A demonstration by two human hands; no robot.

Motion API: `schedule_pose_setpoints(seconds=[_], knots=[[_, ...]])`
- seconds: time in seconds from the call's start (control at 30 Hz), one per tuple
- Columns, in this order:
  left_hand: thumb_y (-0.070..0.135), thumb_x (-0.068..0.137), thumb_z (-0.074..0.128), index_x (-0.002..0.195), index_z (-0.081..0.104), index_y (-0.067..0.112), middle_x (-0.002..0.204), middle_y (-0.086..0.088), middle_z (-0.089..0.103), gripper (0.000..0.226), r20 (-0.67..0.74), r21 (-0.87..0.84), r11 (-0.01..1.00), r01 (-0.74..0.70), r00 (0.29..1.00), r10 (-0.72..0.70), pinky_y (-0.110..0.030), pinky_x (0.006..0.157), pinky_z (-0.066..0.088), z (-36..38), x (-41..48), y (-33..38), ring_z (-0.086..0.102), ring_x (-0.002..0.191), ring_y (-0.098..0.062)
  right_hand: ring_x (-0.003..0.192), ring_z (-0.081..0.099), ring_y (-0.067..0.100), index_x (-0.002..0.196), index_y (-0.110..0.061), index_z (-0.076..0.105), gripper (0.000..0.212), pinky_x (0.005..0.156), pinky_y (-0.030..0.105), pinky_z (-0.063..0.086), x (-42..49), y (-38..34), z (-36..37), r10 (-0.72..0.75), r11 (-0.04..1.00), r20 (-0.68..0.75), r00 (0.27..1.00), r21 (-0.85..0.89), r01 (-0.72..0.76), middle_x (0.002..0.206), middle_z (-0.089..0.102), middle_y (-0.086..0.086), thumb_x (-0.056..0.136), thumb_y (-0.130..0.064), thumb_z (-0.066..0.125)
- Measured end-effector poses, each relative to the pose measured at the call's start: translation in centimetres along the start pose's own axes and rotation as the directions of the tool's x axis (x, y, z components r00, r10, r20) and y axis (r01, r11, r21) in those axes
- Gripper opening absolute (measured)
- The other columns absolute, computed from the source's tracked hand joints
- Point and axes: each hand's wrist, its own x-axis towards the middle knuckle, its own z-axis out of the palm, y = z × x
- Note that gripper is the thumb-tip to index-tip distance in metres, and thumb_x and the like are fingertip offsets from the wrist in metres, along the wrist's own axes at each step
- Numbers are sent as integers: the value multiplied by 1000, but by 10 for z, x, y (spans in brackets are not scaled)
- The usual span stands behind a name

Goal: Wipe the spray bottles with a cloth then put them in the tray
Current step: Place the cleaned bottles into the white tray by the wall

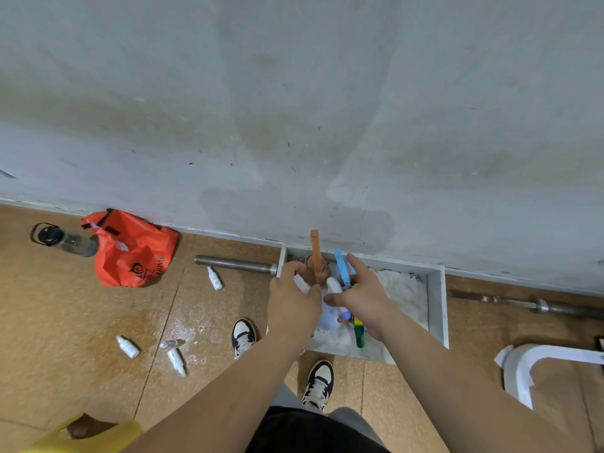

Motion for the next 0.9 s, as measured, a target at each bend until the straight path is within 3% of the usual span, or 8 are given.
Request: schedule_pose_setpoints(seconds=[0.07, 0.17, 0.3, 0.4, 0.6, 0.7, 0.8, 0.9], knots=[[34, 91, 75, 115, 46, 42, 113, 1, 59, 38, -7, -54, 998, -18, 1000, 18, -18, 65, 44, 3, -5, -5, 61, 91, -12, 98, 68, 27, 131, -43, 52, 72, 63, 39, 62, 0, 4, -1, -4, 997, -26, 1000, 73, 6, 119, 62, 0, 80, -5, 86], [32, 94, 74, 128, 50, 34, 111, 5, 61, 42, -3, -90, 996, -13, 1000, 13, -12, 64, 45, 1, -7, -7, 59, 86, -4, 104, 69, 31, 138, -35, 54, 61, 61, 41, 63, 1, 10, -3, -6, 993, -97, 995, 113, 17, 118, 63, -1, 87, -19, 83], [15, 97, 67, 155, 33, 29, 136, -4, 58, 68, 53, -118, 988, 101, 994, -95, -48, 89, 62, -5, -2, -8, 64, 114, -25, 98, 66, 16, 145, -28, 52, 44, 65, 32, 58, 1, 22, -10, -50, 998, -224, 973, 37, 59, 121, 64, -1, 102, -30, 62], [2, 92, 65, 165, 9, 31, 150, -7, 47, 96, 75, -164, 966, 199, 979, -189, -57, 89, 61, -11, -6, -6, 61, 122, -34, 104, 60, 13, 143, -23, 51, 39, 67, 20, 44, 1, 32, -14, -65, 997, -264, 962, -47, 54, 125, 63, 0, 106, -36, 54], [-5, 95, 57, 166, -5, 29, 146, -8, 50, 101, 68, -202, 956, 214, 977, -204, -34, 61, 60, -15, -30, -16, 65, 100, -23, 133, 51, 29, 160, -21, 31, 84, 98, 50, 57, -1, 42, -15, -41, 993, -308, 950, -115, 6, 156, 39, 6, 92, -43, 74], [-3, 99, 55, 166, -3, 25, 144, 0, 51, 93, 9, -212, 962, 174, 984, -176, -24, 68, 53, -12, -40, -20, 59, 95, -10, 136, 49, 32, 160, -21, 31, 95, 93, 47, 59, -4, 44, -17, -43, 993, -347, 937, -119, 2, 161, 33, 4, 84, -51, 80], [-1, 103, 45, 166, 2, 31, 147, 2, 48, 83, -66, -312, 939, 145, 983, -174, -43, 79, 64, -5, -47, -24, 68, 104, -13, 138, 48, 29, 158, -19, 34, 90, 75, 31, 56, -8, 46, -20, -39, 998, -373, 927, -60, 18, 160, 36, 4, 87, -57, 74], [1, 107, 41, 166, 9, 32, 148, 5, 46, 74, -90, -397, 909, 128, 980, -178, -28, 64, 64, 4, -56, -23, 71, 89, 2, 140, 47, 29, 157, -18, 36, 82, 101, 42, 51, -12, 50, -22, 0, 1000, -386, 922, 6, 2, 160, 38, 6, 93, -65, 58]])
